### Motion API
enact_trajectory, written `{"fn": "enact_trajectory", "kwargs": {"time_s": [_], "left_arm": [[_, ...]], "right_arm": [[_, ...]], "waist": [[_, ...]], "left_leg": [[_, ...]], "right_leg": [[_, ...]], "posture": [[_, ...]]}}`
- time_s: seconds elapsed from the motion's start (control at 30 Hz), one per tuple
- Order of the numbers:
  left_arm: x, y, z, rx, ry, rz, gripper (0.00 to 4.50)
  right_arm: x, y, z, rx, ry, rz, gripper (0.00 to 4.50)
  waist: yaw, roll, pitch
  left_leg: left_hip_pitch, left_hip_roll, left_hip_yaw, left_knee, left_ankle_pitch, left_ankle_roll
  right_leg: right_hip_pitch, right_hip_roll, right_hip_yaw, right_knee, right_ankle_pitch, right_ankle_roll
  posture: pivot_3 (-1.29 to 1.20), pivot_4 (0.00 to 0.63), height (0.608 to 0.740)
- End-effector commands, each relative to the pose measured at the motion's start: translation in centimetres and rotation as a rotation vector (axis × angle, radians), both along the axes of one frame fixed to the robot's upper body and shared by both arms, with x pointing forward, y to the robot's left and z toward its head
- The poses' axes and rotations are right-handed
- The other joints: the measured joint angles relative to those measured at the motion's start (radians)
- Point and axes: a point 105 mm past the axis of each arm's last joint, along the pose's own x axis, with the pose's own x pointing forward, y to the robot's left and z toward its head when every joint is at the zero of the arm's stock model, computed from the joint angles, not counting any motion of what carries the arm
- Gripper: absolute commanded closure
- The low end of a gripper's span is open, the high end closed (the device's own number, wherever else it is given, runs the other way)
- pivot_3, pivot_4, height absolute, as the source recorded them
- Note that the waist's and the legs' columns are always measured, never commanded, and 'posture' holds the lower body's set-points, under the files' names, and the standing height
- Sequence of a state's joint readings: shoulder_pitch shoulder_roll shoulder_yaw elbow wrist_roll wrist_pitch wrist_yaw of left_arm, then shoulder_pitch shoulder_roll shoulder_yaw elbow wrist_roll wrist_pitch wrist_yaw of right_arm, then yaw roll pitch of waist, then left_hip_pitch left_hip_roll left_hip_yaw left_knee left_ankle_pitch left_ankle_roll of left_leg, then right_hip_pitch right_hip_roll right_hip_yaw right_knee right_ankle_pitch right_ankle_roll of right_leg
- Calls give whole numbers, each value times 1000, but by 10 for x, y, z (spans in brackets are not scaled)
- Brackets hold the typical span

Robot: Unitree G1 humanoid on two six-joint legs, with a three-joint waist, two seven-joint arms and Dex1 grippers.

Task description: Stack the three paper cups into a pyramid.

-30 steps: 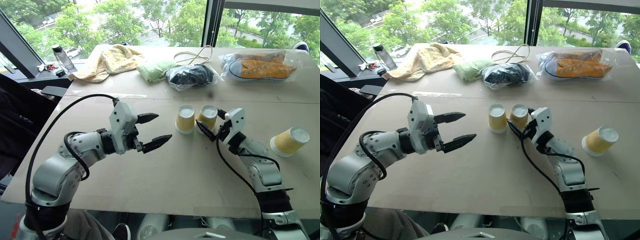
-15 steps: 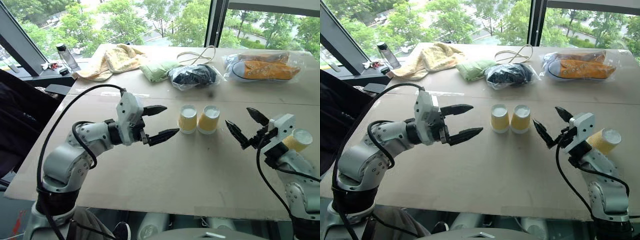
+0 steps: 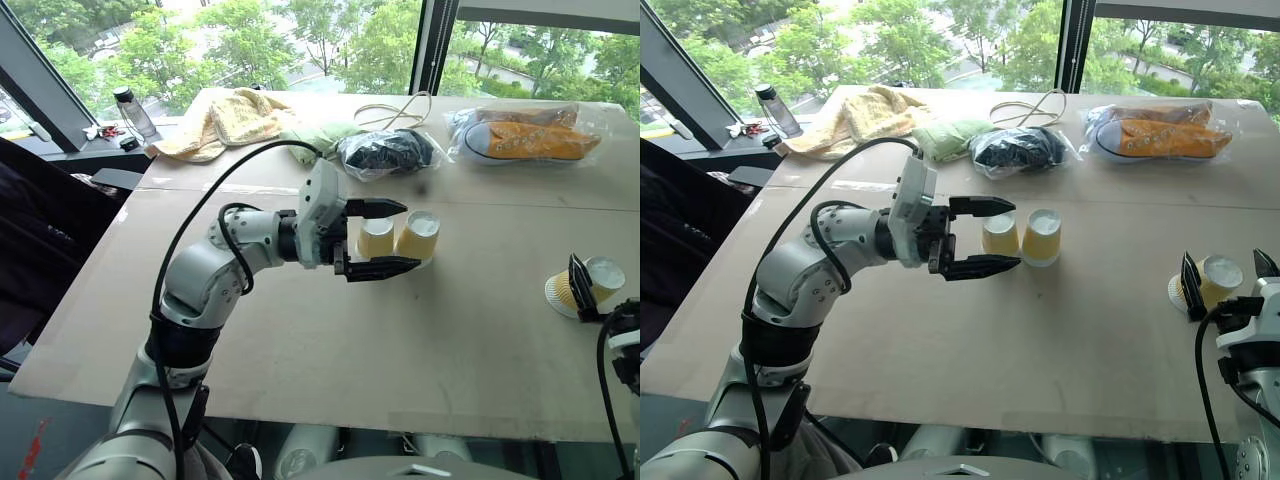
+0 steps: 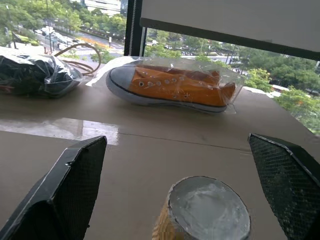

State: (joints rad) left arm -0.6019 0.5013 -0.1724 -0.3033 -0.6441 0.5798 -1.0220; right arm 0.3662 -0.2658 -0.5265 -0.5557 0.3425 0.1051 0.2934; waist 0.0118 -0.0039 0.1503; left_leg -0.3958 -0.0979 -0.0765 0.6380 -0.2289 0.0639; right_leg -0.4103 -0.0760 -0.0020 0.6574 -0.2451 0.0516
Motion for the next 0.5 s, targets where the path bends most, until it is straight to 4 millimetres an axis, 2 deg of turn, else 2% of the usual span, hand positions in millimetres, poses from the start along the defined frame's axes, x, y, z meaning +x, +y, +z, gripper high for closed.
{"fn": "enact_trajectory", "kwargs": {"time_s": [0.03, 0.23, 0.47, 0.5], "left_arm": [[-3, -3, 9, -6, -56, -26, 0], [-3, -1, 9, 11, -69, -24, 0], [0, 0, 12, 25, -95, -14, 0], [0, 1, 12, 26, -96, -11, 0]], "right_arm": [[-3, -5, 4, 3, -40, -45, 22], [5, -15, -10, 100, -43, -105, 22], [15, -18, -27, 132, -6, -99, 22], [16, -18, -28, 131, -3, -98, 260]], "waist": [[-1, 0, 0], [1, 0, 0], [2, 0, 0], [2, 0, 0]], "left_leg": [[0, 0, 0, 0, 0, 0], [0, 0, 0, 0, 0, 0], [0, 0, 0, 0, 0, 0], [0, 0, 0, 0, 0, 0]], "right_leg": [[0, 0, 0, 0, 0, 0], [0, 0, 1, 0, 0, 0], [0, 0, 0, 0, 0, 0], [0, 0, 1, 0, 0, 0]], "posture": [[0, 150, 740], [0, 150, 740], [0, 150, 740], [0, 150, 740]]}}
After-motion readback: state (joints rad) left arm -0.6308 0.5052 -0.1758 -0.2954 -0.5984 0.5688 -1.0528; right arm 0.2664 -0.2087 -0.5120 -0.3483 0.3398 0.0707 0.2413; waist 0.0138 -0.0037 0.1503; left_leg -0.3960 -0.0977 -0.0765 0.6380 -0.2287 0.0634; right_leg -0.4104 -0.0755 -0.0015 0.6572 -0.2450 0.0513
